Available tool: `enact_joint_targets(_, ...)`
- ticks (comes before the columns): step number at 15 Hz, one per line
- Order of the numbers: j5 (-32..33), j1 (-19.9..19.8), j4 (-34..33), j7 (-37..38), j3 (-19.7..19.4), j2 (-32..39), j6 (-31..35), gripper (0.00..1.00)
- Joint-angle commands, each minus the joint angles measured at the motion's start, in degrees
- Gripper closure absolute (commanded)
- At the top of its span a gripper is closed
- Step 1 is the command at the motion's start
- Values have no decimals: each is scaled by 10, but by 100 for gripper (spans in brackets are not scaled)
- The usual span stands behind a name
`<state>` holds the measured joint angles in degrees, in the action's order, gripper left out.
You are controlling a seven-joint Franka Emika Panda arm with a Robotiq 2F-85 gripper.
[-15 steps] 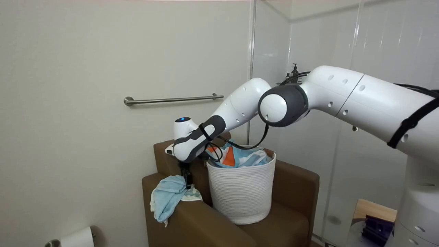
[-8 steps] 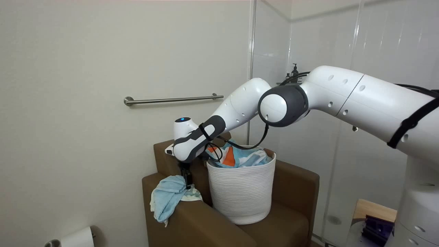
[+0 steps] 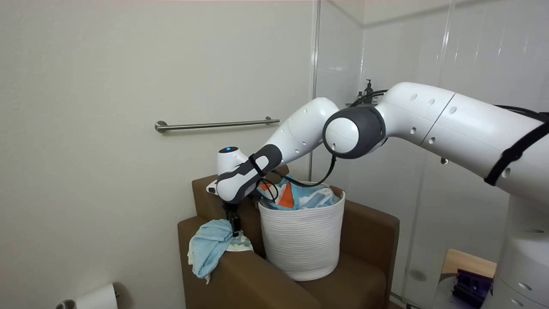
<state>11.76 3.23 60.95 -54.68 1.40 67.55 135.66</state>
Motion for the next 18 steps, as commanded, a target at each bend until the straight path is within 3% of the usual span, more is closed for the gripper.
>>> enact_joint_targets(1, 8, -4, -5, 4, 7, 3, -3, 0)
enact_joint_targets(18, 9, 3, 0, 5, 15, 0, 0, 0)
